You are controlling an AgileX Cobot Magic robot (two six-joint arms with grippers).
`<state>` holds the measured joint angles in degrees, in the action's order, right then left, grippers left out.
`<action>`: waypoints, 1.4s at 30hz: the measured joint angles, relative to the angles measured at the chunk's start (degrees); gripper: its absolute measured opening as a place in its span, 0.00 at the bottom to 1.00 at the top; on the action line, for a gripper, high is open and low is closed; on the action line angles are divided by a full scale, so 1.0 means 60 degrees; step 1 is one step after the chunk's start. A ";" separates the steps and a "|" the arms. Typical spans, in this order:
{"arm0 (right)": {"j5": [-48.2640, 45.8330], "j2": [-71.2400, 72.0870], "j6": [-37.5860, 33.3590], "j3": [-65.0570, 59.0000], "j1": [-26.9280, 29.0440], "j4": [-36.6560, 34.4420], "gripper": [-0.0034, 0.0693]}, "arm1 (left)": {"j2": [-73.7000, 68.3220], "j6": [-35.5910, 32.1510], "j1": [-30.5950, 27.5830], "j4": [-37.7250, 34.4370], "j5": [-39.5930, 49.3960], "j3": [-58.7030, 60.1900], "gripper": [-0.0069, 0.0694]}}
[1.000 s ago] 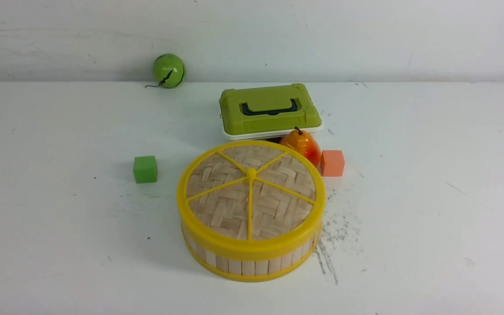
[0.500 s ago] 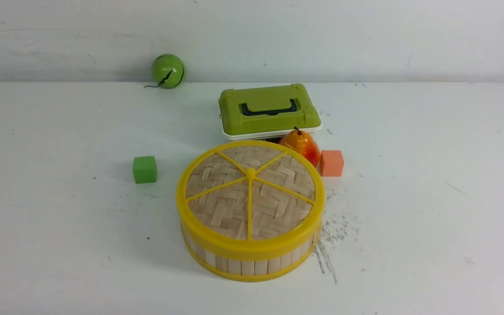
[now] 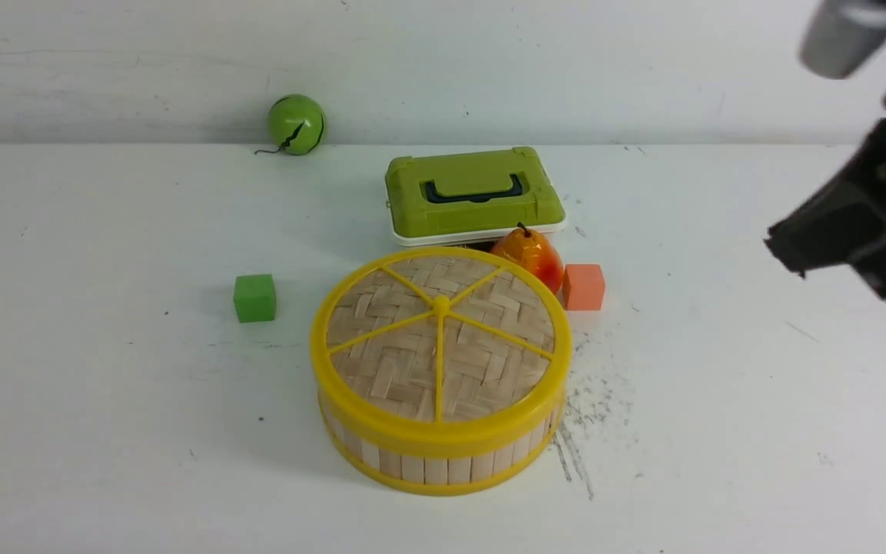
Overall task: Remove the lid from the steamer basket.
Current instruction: Use the right arm to lift the lid of the steamer
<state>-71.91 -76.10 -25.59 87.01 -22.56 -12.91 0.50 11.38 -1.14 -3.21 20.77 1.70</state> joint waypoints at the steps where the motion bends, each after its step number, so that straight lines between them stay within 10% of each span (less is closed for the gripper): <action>1: 0.0000 -0.0420 0.0461 0.0339 -0.0311 0.0338 0.04 | 0.0000 0.0000 0.0000 0.0000 0.0000 0.0000 0.40; 14: 0.0011 -0.4651 0.1407 0.3637 -0.2101 0.0766 0.11 | 0.0000 0.0000 0.0000 0.0000 0.0000 0.0000 0.40; 27: 0.1223 -0.7345 0.2613 0.5128 -0.2226 0.1213 0.53 | 0.0000 0.0000 0.0000 0.0000 0.0000 0.0000 0.40; 42: 0.1788 -0.8113 0.2898 0.5128 -0.2226 0.1360 0.33 | 0.0000 0.0000 0.0000 0.0000 0.0000 0.0000 0.40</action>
<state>-61.18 -124.78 -8.21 117.78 -35.91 -4.74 0.50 11.38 -1.14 -3.21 20.77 1.70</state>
